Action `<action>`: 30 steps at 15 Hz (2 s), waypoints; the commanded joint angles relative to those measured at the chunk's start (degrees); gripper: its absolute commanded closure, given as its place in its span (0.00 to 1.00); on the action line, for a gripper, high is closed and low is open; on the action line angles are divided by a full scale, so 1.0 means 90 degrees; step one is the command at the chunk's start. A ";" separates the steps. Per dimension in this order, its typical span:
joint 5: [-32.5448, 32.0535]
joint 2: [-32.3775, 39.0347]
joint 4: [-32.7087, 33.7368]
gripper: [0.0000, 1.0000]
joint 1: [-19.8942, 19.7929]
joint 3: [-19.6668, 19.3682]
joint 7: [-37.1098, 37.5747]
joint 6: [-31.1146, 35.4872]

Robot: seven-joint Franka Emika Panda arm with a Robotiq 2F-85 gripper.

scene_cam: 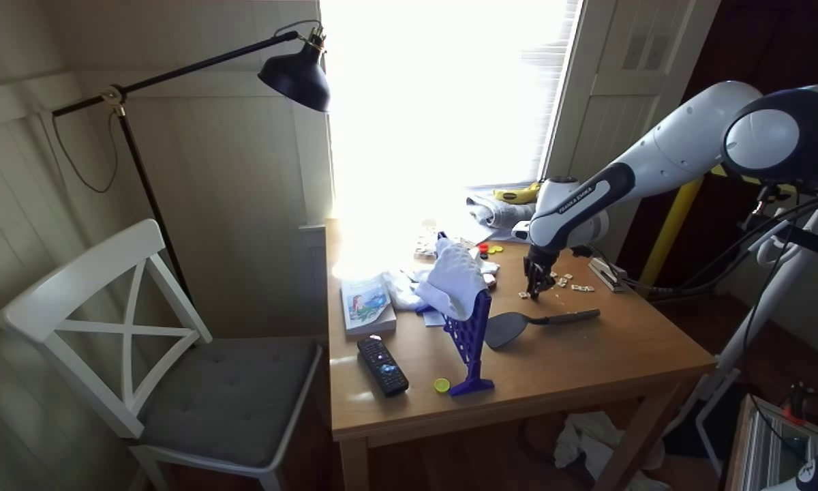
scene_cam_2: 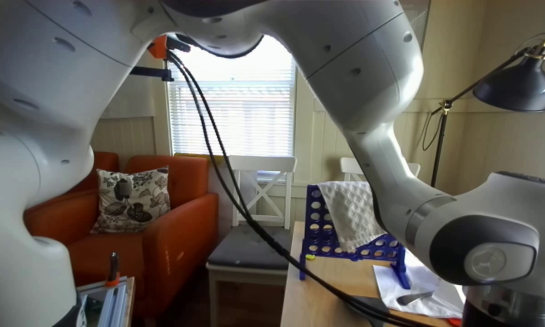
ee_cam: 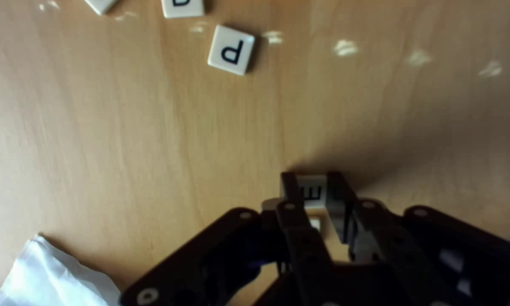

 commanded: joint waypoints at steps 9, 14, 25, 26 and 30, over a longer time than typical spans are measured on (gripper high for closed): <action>-0.0114 0.0065 0.0339 0.95 -0.0158 0.0079 -0.0405 -0.0281; -0.0046 0.0156 0.0590 0.95 -0.0389 0.0064 -0.0874 -0.0584; -0.0143 0.0101 0.0544 0.95 -0.0333 -0.0215 -0.0899 -0.0671; -0.0150 0.0078 0.0482 0.95 -0.0255 -0.0254 -0.0730 -0.0574; -0.0182 0.0047 0.0341 0.95 -0.0073 -0.0329 -0.0288 -0.0326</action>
